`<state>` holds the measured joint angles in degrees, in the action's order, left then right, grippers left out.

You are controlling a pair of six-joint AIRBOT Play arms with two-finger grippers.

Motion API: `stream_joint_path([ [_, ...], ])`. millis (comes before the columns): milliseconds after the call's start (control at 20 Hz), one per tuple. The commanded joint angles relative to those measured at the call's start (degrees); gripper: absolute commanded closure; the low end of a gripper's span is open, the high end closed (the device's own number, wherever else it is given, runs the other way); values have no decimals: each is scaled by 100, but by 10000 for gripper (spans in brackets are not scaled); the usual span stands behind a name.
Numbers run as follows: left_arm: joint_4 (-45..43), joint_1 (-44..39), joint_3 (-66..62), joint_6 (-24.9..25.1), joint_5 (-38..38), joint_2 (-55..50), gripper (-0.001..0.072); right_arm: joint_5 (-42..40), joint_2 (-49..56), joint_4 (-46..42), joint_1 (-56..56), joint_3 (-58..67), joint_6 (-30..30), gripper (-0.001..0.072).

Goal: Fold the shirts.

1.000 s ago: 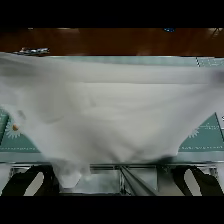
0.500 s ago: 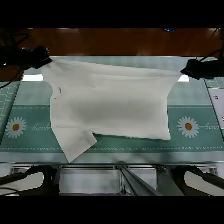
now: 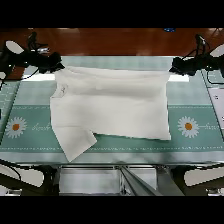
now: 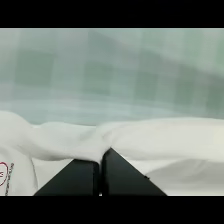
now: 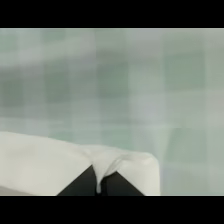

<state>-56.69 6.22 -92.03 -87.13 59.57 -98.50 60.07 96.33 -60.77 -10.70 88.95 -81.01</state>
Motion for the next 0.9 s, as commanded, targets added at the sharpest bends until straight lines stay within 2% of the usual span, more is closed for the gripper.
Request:
stream_joint_path([
  [0, 817, 264, -68, 280, 785, -13, 690, 643, 28, 39, -46, 120, 42, 681],
  [100, 822, 382, -61, 848, 1711, 103, 690, 1290, -125, -31, -44, 120, 243, 682],
  [200, 273, 389, 33, 914, 2326, 234, 690, 1753, -295, -343, -42, 13, 243, 681],
  [300, -166, 389, 385, 911, 2551, 374, 690, 1858, -485, -433, -44, -415, 245, 681],
  [550, -737, 350, 1547, 975, 2485, 424, 690, 1532, -579, -407, -15, -1416, 286, 681],
  [650, -789, 343, 1751, 1150, 2415, 424, 690, 1399, -579, -433, -20, -1591, 286, 681],
  [800, -787, 328, 1838, 1150, 2190, 417, 689, 1239, -568, -420, -13, -1720, 280, 681],
  [850, -789, 334, 1836, 1147, 2118, 417, 682, 1209, -546, -389, -15, -1746, 232, 661],
])
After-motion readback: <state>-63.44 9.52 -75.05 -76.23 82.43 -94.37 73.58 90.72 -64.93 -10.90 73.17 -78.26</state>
